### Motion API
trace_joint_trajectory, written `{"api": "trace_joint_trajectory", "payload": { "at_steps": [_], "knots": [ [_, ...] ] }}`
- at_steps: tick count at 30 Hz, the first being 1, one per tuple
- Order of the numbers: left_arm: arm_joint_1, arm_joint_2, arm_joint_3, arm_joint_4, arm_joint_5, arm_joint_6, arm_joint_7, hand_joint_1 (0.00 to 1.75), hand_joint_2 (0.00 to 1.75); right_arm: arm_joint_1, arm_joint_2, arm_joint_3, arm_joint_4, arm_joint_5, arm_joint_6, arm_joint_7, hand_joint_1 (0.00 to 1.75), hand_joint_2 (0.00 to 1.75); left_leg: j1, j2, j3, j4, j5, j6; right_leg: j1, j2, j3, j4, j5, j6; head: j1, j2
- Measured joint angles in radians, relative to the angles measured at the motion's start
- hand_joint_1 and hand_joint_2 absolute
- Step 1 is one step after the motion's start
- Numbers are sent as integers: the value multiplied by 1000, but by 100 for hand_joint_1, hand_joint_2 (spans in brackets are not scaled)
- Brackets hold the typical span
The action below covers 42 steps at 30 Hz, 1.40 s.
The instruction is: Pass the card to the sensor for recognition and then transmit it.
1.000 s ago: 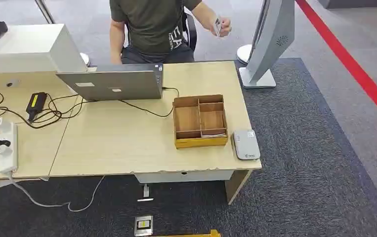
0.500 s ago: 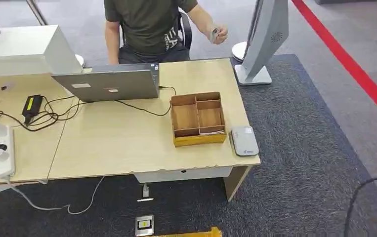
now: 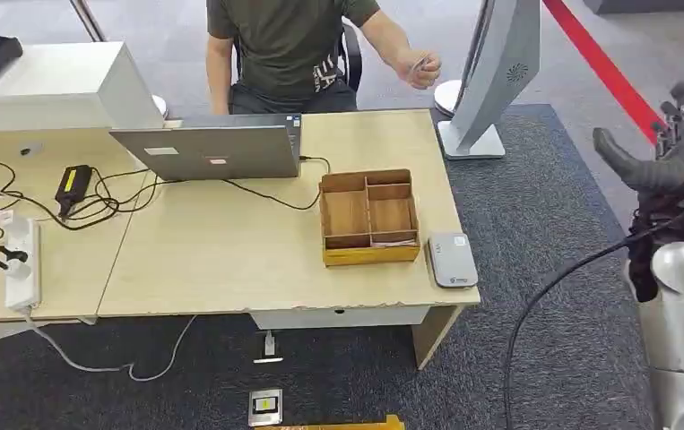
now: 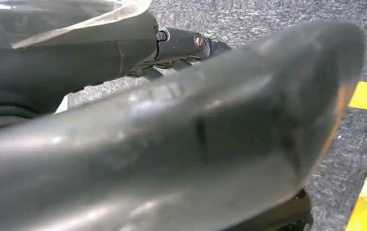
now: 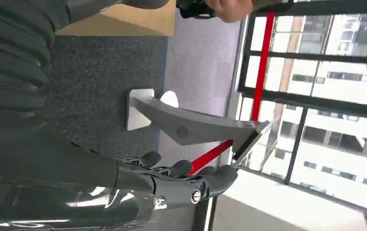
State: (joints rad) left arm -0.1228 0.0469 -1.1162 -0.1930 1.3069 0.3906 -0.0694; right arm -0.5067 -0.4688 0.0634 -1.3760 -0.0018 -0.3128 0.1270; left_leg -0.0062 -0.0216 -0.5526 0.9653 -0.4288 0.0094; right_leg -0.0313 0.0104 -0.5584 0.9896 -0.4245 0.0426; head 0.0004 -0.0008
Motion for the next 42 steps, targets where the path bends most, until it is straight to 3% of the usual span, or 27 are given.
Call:
{"api": "trace_joint_trajectory", "payload": {
  "at_steps": [9,14,22,30,31,42],
  "knots": [
    [-2,0,-20,0,-23,-17,0,0,0,-121,52,233,26,411,70,109,0,175,0,0,0,0,0,0,0,0,-1,0,0,0,0,0],
    [-3,0,-28,0,-29,-20,0,0,0,-235,87,369,142,729,87,181,0,175,1,0,0,0,1,-1,0,0,-1,0,0,0,0,0],
    [-1,0,-32,0,-20,-13,0,0,0,-353,130,507,331,816,60,215,0,175,1,-1,-1,0,1,-1,1,0,-2,0,0,0,0,0],
    [1,3,-35,0,-23,5,0,0,0,-354,116,553,374,857,63,294,0,175,1,0,-1,0,1,-1,1,0,-2,0,0,0,0,0],
    [1,4,-35,0,-23,4,0,0,0,-354,114,556,376,857,63,299,175,175,1,0,-1,0,1,-1,1,0,-2,0,0,0,0,0],
    [1,5,-42,0,-30,1,0,0,0,-340,80,587,383,845,63,315,175,175,1,0,0,1,1,-1,1,0,-2,0,0,0,0,0]
  ]
}}
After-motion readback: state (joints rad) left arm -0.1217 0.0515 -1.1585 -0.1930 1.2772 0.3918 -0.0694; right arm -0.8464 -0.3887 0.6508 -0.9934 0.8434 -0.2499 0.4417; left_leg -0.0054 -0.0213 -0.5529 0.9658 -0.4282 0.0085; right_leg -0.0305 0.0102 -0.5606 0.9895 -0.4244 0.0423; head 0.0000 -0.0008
